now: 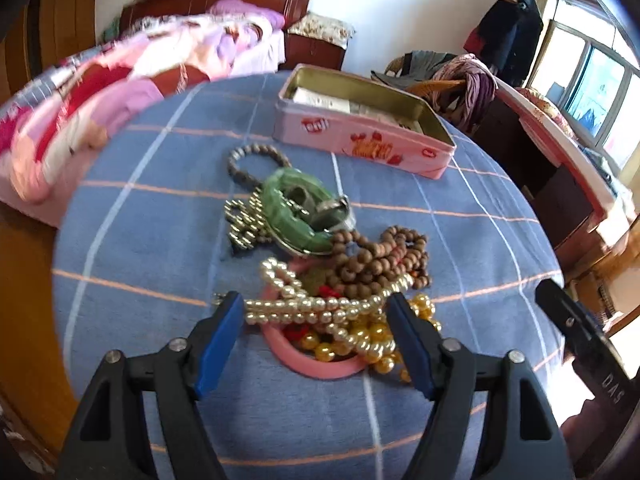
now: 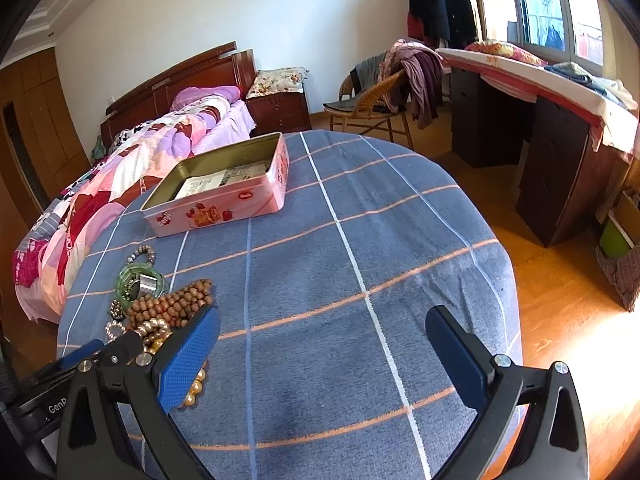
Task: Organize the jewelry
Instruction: 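Lower the left gripper onto the pile and grasp the red knot ornament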
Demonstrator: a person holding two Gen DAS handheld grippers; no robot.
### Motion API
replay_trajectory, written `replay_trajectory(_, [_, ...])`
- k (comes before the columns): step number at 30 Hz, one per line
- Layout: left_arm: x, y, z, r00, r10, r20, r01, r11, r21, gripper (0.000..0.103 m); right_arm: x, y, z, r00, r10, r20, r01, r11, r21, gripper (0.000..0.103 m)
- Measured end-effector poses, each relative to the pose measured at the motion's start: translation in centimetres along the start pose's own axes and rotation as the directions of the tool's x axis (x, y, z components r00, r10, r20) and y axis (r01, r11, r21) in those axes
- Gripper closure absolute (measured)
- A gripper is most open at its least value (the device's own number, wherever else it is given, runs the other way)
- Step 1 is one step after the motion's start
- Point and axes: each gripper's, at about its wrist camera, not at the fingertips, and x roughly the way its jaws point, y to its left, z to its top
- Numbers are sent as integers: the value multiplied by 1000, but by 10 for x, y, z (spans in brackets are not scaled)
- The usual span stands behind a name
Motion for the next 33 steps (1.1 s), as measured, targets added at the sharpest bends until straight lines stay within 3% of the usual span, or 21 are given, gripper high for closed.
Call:
replay_trajectory(3, [3,-1,-2,1000,13,14,-13,1000,2,28,4,-1,0,1000,3,-14,-3,1000,4,1])
replay_trajectory(5, [4,-1,-2,1000,20,18,-20,999,33,54,4,-1,0,1000,1,-13,0,1000,2,1])
replay_trajectory(8, [0,7,-1,999,-13,35,12,1000,26,75,4,-1,2,1000,-1,-6,1,1000,6,1])
replay_trajectory(10, [-6,12,0,998,-42,52,41,999,19,82,5,0,3,1000,3,-7,-3,1000,5,1])
replay_trajectory(12, [-10,18,1,996,-68,64,68,998,10,82,5,2,2,1000,7,-12,-7,1000,-3,1])
replay_trajectory(16, [-17,23,4,992,-51,113,49,999,20,91,3,9,1,1000,14,-7,-14,999,-31,1])
replay_trajectory(17, [-18,23,4,992,-46,119,42,999,34,99,3,11,1,1000,14,-5,-14,999,-39,1])
replay_trajectory(22, [-19,24,7,994,-34,107,29,999,42,97,3,21,-1,1000,26,-8,-26,997,-73,1])
replay_trajectory(24, [-17,25,8,996,-47,78,45,999,20,79,4,23,-1,999,31,-15,-32,997,-73,1])
replay_trajectory(25, [-16,26,9,996,-54,68,54,999,2,51,4,23,-2,999,33,-17,-34,997,-72,1])
replay_trajectory(26, [-17,27,9,996,-51,76,52,999,-11,33,5,24,-2,999,34,-21,-35,997,-72,1])
replay_trajectory(27, [-17,27,9,995,-42,91,45,999,-27,31,5,23,-2,999,34,-24,-36,997,-71,1])
replay_trajectory(30, [-6,24,11,998,-34,58,36,999,-27,31,5,21,-2,999,32,-30,-34,998,-62,1])
replay_trajectory(31, [1,22,11,999,-22,36,23,999,-24,37,5,20,-2,999,33,-31,-35,998,-58,1])
replay_trajectory(32, [4,21,10,999,-21,29,22,1000,-15,59,5,20,-1,999,33,-29,-35,998,-56,1])
replay_trajectory(33, [8,19,8,1000,-20,22,20,1000,4,71,5,19,-1,999,31,-26,-32,998,-54,1])
